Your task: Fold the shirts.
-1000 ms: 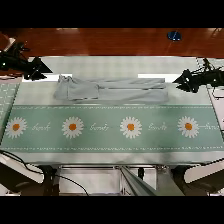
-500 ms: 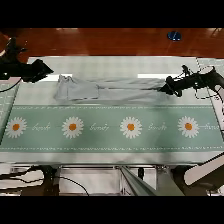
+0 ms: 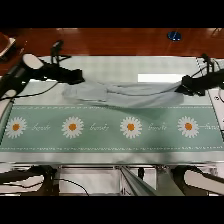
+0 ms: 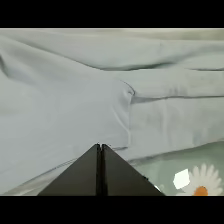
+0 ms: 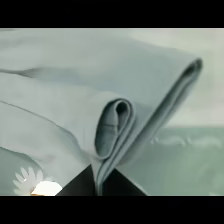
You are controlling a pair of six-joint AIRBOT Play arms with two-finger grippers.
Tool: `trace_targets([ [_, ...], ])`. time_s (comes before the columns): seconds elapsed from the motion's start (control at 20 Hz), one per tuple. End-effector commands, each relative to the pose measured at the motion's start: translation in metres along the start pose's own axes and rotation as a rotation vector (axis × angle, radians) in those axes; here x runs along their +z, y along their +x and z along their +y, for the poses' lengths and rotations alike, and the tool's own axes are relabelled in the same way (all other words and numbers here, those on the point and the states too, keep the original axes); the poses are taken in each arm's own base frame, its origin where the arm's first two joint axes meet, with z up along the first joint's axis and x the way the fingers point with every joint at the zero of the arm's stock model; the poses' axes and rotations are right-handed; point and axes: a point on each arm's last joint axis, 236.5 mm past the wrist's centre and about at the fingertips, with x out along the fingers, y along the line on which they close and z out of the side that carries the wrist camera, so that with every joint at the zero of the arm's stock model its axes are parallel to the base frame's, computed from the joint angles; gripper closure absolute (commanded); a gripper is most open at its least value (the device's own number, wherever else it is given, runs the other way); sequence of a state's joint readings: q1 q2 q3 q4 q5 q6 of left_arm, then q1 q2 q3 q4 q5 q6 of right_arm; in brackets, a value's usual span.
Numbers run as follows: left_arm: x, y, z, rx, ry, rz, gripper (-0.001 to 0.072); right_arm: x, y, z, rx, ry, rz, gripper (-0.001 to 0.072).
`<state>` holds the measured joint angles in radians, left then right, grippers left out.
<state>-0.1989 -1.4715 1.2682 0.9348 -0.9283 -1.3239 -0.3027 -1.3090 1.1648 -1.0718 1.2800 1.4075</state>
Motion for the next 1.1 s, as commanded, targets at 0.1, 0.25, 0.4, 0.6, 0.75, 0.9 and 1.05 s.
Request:
trace_targets([
  [0.1, -0.035, 0.089, -0.131, -0.138, 0.220, 0.114, 0.0688, -0.080, -0.069, -0.004, -0.079, 0.029, -0.174, 0.0683],
  [0.25, -0.065, 0.135, -0.196, -0.207, 0.255, 0.215, 0.0688, -0.096, -0.093, 0.012, -0.075, 0.010, -0.244, 0.0683],
  [0.4, -0.116, 0.169, -0.252, -0.263, 0.315, 0.333, 0.0688, -0.102, -0.105, 0.024, -0.056, 0.001, -0.288, 0.0683],
  [0.6, -0.206, 0.189, -0.306, -0.353, 0.339, 0.523, 0.0688, -0.100, -0.108, 0.034, -0.020, -0.007, -0.307, 0.0682],
  [0.75, -0.242, 0.188, -0.328, -0.415, 0.310, 0.599, 0.0688, -0.102, -0.107, 0.034, -0.019, -0.012, -0.298, 0.0683],
  [0.9, -0.200, 0.177, -0.325, -0.434, 0.298, 0.547, 0.0687, -0.103, -0.109, 0.036, -0.017, -0.018, -0.295, 0.0682],
  [1.05, -0.106, 0.142, -0.274, -0.400, 0.235, 0.449, 0.0687, -0.090, -0.122, 0.058, 0.048, -0.054, -0.312, 0.0682],
])
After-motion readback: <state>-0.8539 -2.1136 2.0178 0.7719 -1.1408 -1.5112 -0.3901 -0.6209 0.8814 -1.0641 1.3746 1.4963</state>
